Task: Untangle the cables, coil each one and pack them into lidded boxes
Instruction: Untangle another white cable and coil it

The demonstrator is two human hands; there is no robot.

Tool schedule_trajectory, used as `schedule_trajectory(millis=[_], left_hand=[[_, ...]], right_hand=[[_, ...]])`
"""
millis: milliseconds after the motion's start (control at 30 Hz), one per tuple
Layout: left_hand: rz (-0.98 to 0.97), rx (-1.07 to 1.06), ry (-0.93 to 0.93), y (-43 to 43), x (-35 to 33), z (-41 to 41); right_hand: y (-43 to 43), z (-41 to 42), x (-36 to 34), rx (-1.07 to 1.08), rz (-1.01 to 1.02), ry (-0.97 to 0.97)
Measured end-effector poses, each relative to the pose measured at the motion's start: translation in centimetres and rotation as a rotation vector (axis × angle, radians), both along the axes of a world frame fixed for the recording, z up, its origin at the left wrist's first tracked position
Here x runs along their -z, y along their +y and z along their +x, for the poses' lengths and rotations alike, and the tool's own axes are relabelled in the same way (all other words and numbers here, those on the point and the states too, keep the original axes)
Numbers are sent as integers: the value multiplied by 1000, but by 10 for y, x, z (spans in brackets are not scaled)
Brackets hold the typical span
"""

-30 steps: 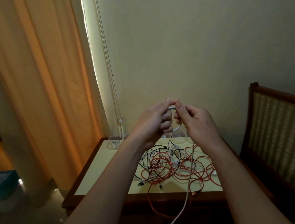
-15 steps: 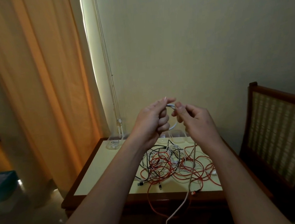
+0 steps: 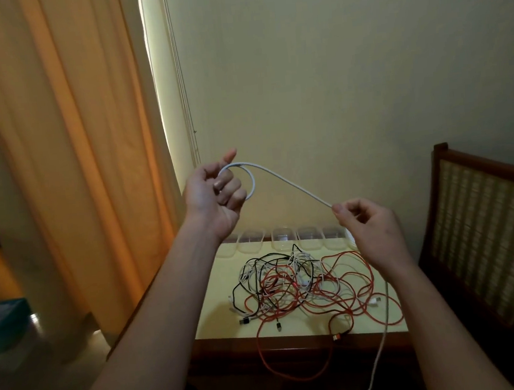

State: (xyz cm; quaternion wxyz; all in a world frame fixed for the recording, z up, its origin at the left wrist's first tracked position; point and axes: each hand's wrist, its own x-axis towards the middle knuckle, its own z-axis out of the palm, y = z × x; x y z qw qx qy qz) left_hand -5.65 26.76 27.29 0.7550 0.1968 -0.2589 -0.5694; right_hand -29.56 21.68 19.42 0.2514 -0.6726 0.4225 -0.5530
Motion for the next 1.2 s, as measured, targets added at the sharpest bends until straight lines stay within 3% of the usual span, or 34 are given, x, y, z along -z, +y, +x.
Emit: schedule_trajectory(millis=[133,300,467,567,667,933,1200], left_hand=[[-13,-185,-220,-6,4,-5],[-51,-424,-721,-8,11,-13],[-96,-400,-1043,1,19,-35],[-124,-334,-1124,4,24,-46],[-82,-199,-1044,4,24,-51],[-25,161,-544,2,15,-49],[-29,343,-344,7,13,-53]], right_hand=[[5,9,-3,40,-98,117],[14,22,-11,10,-204,167],[24,38,-25,-18,-253,140],[26,43,-33,-23,-281,136],[26,44,-40,-18,-303,103],[24,45,-37,16,-171,1],[23,57,-32,-226,3,-45]])
